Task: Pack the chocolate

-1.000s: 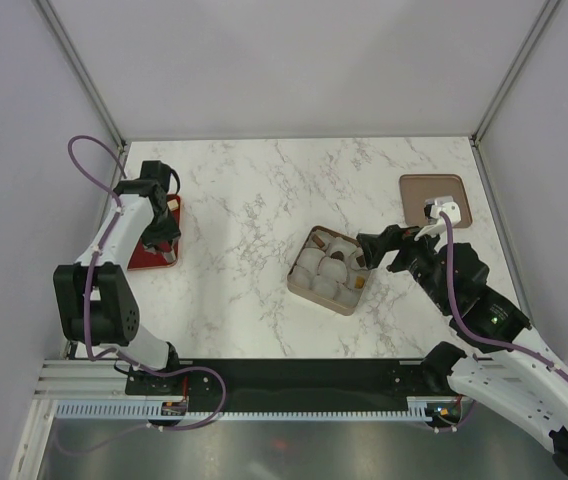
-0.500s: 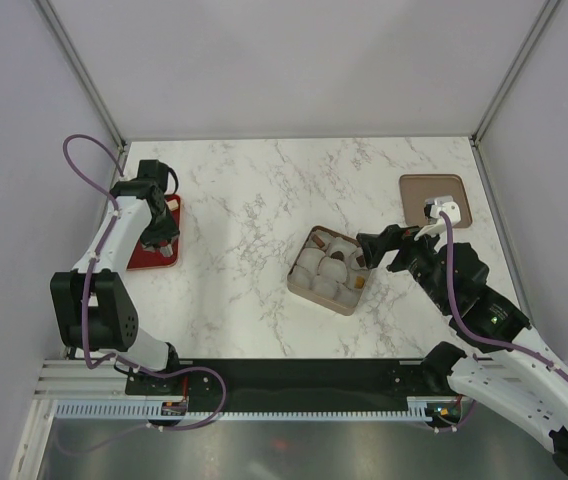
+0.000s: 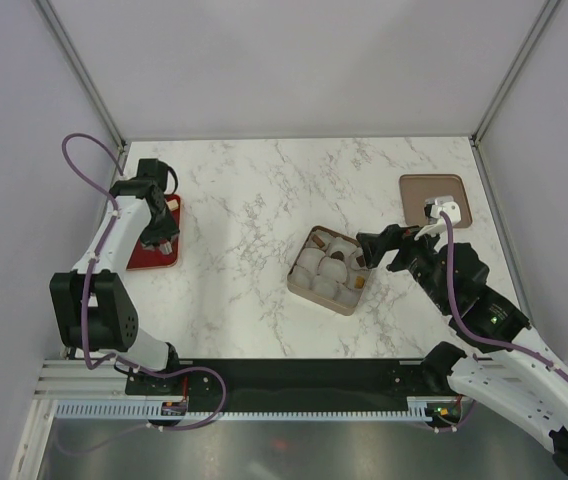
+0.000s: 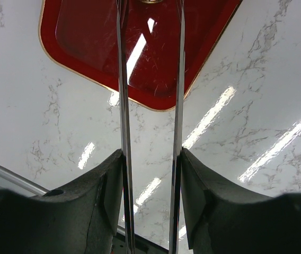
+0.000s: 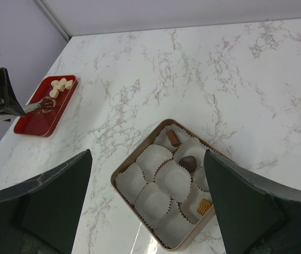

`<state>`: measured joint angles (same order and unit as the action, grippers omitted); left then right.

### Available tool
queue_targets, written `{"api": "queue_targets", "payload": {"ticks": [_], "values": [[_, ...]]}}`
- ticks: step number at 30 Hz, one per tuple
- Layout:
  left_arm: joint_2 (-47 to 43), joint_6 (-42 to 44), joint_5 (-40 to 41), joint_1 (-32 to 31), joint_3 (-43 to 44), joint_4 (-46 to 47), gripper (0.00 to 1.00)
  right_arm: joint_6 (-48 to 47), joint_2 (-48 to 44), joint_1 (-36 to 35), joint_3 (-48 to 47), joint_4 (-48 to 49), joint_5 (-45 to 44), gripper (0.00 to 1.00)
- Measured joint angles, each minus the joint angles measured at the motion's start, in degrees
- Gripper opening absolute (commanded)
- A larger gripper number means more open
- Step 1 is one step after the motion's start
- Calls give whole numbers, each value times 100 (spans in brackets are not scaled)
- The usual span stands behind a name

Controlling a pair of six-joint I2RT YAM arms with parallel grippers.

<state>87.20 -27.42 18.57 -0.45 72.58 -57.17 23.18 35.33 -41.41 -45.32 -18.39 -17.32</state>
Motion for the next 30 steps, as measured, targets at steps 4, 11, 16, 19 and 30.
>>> {"api": "queue_targets", "payload": {"ticks": [4,11,16,19,30], "values": [[-48,240,-389,11,28,275,54,-2,0,0,33,22,0,95],[-63,754,-1121,11,205,1281,54,0,24,0,42,74,2,95],[-61,855,-1117,11,216,1335,54,0,63,0,42,81,11,95],[-59,872,-1010,11,260,1292,53,-2,70,0,42,81,15,95],[-42,890,-697,267,415,1233,53,0,72,0,42,81,50,95]]}}
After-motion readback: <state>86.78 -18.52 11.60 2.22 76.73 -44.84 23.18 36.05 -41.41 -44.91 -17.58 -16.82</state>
